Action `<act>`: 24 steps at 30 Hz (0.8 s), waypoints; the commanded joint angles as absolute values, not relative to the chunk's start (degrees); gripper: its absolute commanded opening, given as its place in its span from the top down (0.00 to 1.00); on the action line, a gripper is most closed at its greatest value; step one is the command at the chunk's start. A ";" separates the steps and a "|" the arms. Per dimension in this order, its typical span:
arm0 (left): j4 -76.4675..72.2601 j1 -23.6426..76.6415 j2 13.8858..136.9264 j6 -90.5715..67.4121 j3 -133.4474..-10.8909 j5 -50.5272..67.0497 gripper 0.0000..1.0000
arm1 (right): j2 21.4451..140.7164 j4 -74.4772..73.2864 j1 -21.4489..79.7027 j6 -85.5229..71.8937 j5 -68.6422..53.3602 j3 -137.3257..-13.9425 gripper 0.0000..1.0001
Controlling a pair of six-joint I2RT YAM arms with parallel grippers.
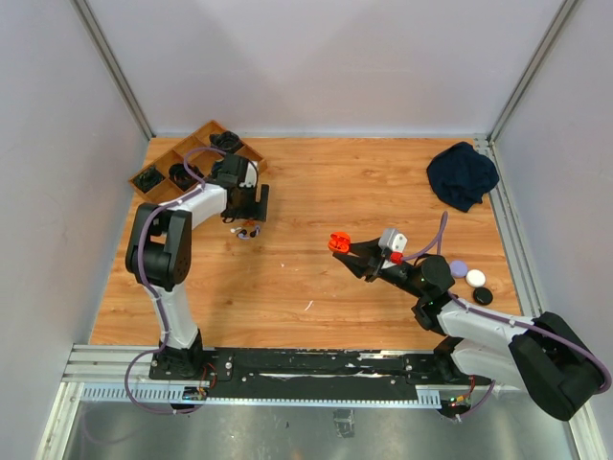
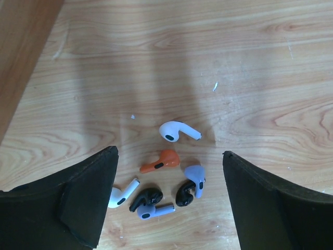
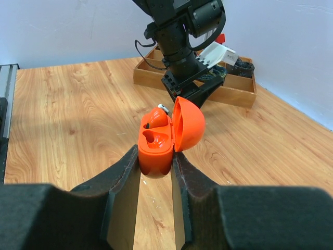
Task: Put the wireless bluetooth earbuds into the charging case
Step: Pick up the earbud from the center of the board.
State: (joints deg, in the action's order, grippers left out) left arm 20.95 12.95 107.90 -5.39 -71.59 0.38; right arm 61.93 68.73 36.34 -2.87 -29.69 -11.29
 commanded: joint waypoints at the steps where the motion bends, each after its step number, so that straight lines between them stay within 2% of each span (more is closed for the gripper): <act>1: 22.45 12.87 109.43 -5.65 -73.35 2.66 0.15 | 61.37 71.03 35.67 -1.50 -28.73 -10.55 0.92; 13: 28.42 12.89 109.64 -8.54 -73.06 6.07 0.35 | 60.99 70.97 35.68 -1.58 -28.74 -10.50 0.92; 24: 32.10 12.91 106.58 -12.72 -74.54 6.39 0.40 | 60.95 70.84 35.68 -1.67 -28.74 -10.63 0.92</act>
State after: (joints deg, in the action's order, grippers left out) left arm 28.97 12.93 108.88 -10.55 -72.77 5.78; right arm 61.71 68.69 36.34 -2.68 -29.30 -11.29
